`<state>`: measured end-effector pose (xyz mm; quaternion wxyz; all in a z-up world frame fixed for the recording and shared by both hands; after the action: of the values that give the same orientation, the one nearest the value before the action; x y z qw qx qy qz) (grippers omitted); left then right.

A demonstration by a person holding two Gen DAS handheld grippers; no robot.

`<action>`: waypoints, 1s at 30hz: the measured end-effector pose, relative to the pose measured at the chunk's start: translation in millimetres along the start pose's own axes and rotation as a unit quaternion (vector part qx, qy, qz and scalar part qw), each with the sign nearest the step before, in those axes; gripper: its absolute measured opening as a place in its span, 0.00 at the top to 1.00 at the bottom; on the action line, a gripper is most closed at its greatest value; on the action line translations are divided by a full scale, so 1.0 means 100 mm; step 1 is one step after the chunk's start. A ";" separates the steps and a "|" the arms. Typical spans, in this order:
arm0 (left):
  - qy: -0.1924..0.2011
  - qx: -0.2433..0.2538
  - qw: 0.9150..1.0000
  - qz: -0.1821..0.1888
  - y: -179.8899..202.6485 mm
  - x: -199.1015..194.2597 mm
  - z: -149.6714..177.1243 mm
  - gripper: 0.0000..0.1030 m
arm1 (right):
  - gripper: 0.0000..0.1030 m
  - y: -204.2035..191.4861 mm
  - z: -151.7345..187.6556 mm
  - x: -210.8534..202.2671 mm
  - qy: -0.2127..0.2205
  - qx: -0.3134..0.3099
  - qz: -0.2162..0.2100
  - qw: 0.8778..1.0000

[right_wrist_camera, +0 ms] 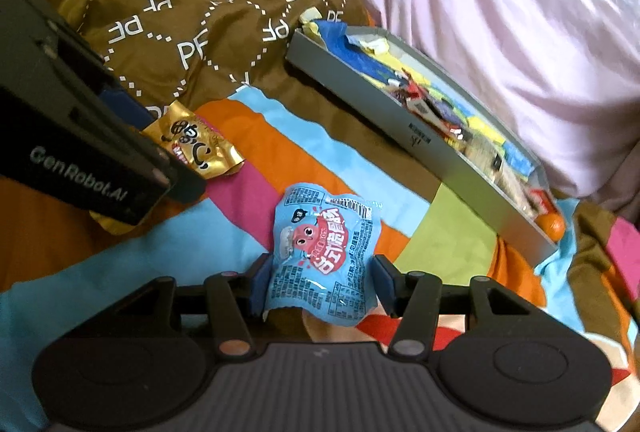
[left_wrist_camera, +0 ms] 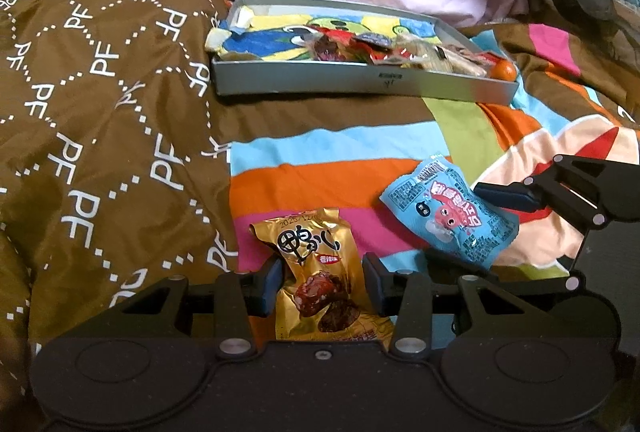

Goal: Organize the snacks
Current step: 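Lift both packs and carry them over the grey tray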

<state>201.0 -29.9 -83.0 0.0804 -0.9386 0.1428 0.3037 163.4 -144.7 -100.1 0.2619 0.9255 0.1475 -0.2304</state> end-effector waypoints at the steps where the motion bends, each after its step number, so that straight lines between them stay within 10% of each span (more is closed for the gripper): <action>1: 0.003 -0.001 1.000 -0.001 0.00 -0.01 -0.01 0.56 | 0.44 0.00 -0.01 0.00 0.003 -0.002 0.002 1.000; 30: 0.089 -0.104 0.990 -0.037 -0.07 -0.16 -0.81 0.56 | 0.43 0.62 -0.62 -0.26 0.125 0.058 0.034 0.990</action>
<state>235.1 -39.2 -7.9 -0.0194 -0.9698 0.0819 0.2289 187.4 -165.1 -14.5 0.1945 0.9652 0.1343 -0.1118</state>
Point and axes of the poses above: each gripper's, at about its wrist camera, not at the fingertips, and x roughly the way its jaws point, y to its right, z to its underside, the point moved 7 cm from there along x, roughly the way its jaws point, and after that the axes turned 9 degrees about x, right-handed, at the moved point
